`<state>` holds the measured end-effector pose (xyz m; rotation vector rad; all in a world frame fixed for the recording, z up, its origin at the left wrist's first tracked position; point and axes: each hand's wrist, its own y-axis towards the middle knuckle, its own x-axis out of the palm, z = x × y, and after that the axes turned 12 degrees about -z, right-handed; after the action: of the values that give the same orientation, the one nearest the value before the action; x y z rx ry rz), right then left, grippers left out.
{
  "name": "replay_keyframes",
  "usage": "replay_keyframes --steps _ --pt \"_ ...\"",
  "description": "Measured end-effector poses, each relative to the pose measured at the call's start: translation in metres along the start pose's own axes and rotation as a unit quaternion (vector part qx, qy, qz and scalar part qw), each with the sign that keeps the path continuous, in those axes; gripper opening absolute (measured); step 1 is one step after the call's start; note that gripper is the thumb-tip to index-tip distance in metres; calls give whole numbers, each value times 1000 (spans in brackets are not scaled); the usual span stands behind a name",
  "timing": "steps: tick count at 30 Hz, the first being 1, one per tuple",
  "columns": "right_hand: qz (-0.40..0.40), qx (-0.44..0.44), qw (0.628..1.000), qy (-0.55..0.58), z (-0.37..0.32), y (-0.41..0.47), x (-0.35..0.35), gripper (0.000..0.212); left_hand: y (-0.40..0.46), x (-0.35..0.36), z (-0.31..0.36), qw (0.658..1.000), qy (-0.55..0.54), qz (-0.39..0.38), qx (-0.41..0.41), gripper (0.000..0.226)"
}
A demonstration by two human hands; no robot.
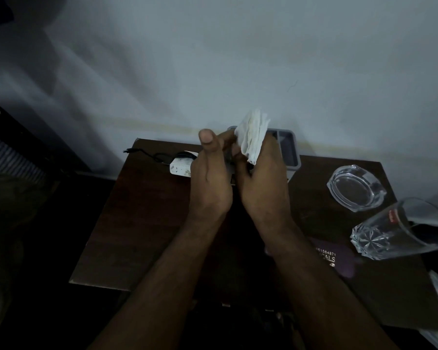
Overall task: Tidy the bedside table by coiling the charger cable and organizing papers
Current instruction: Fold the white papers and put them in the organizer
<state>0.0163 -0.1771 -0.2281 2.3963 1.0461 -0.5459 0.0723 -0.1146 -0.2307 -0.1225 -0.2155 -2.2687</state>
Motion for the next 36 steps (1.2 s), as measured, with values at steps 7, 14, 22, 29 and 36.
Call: replay_keyframes --steps 7,14,22,29,36 --pt "15 3 1000 -5 -2 4 1 45 2 -3 0 997 -67 -25 -28 85" --pt "-5 21 996 -86 0 3 7 40 6 -5 0 997 -63 -35 -12 86" --pt "83 19 996 2 -6 5 8 25 4 -8 -1 998 -17 -28 -49 91" --pt "116 109 984 78 -8 18 2 13 4 -9 5 998 -28 -16 -45 84" --pt "35 129 987 86 -3 22 3 30 6 -3 2 998 -9 -11 -64 88"
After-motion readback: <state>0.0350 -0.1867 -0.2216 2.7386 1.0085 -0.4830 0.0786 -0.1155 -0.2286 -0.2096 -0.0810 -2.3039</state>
